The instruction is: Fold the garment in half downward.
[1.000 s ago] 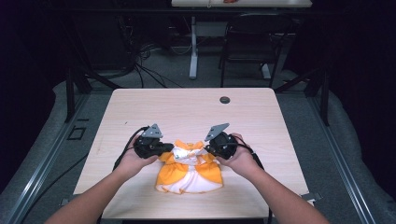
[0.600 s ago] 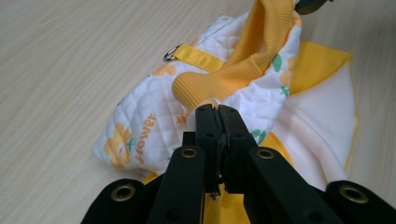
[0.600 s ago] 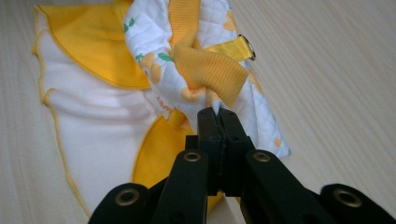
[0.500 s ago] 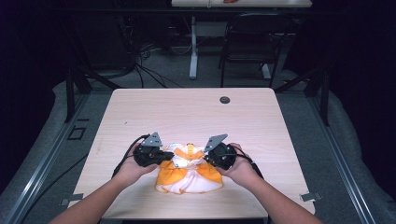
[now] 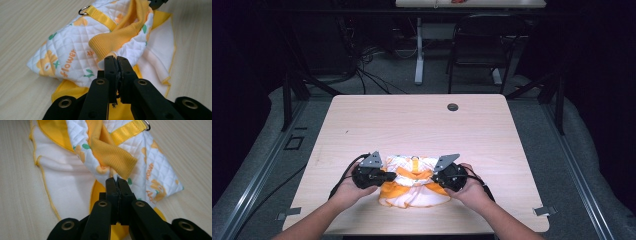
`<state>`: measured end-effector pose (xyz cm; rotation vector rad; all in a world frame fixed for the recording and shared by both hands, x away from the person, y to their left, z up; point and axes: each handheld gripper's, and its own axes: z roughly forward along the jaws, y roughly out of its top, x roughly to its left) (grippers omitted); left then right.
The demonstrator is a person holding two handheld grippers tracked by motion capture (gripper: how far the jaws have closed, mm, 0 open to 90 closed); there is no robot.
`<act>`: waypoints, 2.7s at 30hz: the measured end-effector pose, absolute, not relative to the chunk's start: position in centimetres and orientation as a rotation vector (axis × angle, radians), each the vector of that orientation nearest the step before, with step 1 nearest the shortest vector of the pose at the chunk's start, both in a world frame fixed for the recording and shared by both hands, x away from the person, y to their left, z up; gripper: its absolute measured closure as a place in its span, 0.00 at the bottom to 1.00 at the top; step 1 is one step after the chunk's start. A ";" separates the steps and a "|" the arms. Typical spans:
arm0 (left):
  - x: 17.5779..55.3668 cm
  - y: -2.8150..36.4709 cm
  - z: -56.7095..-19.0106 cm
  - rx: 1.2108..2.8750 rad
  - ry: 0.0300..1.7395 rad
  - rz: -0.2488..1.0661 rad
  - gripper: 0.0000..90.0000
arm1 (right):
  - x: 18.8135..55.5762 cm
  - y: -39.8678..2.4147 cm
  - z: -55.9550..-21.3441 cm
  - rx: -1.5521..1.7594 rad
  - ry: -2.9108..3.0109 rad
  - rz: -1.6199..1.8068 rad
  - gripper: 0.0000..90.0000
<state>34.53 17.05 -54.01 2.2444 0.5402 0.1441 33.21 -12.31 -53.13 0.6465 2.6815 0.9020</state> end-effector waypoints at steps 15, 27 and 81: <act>32.1 17.6 -55.7 2.251 0.526 0.128 0.94 | 31.4 -12.7 -54.6 0.682 2.697 0.969 0.96; 31.4 18.3 -55.6 2.200 0.562 0.090 0.90 | 30.6 -13.3 -54.6 0.705 2.703 0.979 0.94; 36.5 15.9 -57.3 2.209 0.684 0.253 0.53 | 35.2 -12.9 -56.1 0.855 2.624 0.925 0.68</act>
